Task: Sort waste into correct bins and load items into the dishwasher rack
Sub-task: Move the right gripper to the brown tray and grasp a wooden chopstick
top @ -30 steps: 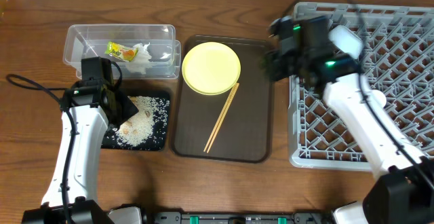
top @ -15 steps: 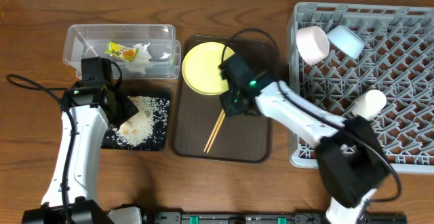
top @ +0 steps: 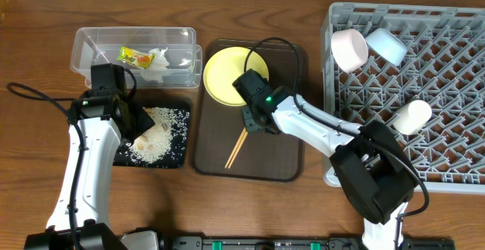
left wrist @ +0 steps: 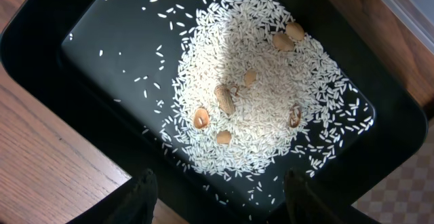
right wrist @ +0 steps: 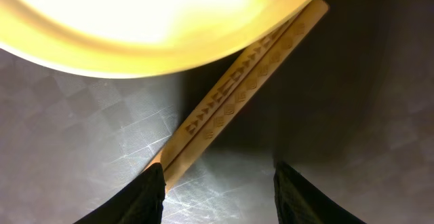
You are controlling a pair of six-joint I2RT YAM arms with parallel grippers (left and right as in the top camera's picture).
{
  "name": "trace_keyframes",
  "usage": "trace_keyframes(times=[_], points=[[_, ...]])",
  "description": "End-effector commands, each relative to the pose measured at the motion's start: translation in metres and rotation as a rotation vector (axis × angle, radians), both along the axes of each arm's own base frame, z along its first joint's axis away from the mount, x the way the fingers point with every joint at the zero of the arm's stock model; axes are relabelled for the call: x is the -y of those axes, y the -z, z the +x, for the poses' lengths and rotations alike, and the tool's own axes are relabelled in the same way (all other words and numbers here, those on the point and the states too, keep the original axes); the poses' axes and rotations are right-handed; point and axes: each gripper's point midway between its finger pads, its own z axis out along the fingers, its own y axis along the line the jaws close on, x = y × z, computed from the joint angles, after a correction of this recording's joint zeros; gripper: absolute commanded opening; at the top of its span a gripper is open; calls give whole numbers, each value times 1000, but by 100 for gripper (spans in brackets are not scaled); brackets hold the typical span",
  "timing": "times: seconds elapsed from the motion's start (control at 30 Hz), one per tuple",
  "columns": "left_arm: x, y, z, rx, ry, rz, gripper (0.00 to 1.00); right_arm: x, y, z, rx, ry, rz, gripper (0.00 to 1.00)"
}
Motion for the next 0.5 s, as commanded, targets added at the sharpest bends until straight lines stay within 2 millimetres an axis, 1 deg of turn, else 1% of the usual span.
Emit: trace_keyframes(times=[0.0, 0.23, 0.47], points=[[-2, -6, 2, 17, -11, 7, 63, -4, 4, -4, 4, 9, -13, 50], [-2, -6, 2, 17, -11, 7, 63, -5, 6, -5, 2, 6, -16, 50], [-2, -6, 2, 17, -11, 7, 63, 7, 25, -17, -63, 58, -69, 51]])
